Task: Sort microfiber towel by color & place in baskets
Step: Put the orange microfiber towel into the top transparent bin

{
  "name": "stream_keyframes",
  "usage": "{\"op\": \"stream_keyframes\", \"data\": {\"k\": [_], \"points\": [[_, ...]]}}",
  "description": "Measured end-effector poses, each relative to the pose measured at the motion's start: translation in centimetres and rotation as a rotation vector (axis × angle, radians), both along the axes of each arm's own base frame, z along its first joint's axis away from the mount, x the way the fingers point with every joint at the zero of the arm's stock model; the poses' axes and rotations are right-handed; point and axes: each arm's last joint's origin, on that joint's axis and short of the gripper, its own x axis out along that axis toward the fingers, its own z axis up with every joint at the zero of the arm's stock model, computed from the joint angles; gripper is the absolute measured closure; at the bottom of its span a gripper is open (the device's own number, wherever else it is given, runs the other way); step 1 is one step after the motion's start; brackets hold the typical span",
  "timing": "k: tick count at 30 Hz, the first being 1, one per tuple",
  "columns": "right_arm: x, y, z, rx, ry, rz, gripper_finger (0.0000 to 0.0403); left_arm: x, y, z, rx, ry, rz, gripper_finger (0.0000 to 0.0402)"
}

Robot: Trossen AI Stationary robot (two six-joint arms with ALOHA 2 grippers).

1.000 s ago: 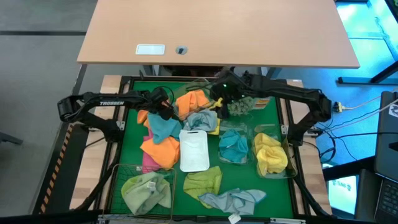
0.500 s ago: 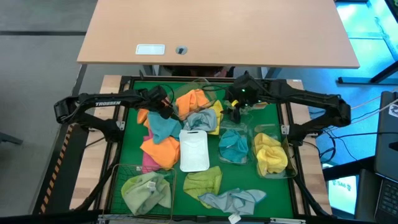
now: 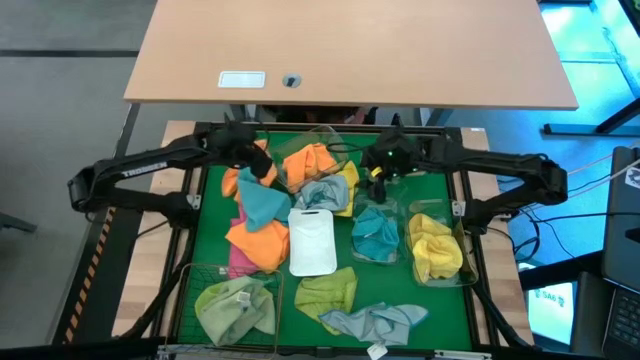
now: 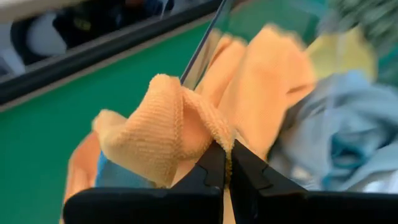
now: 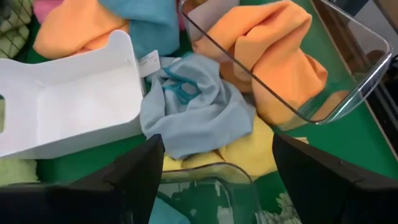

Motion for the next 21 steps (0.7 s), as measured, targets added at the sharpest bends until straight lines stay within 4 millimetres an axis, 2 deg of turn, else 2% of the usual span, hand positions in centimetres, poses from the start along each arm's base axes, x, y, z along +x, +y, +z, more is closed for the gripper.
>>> {"op": "stream_keyframes", "data": {"k": [12,21], "points": [[0.0,0.0,-1.8,0.033,0.001,-0.031,0.0104,-1.6,-0.9,7.1,0.131,-0.231,-0.034,0.0401],[0.0,0.0,-1.9,0.034,0.003,-0.031,0.0104,-2.1,-1.4,12.3,0.241,-0.415,-0.114,0.0401]]}}
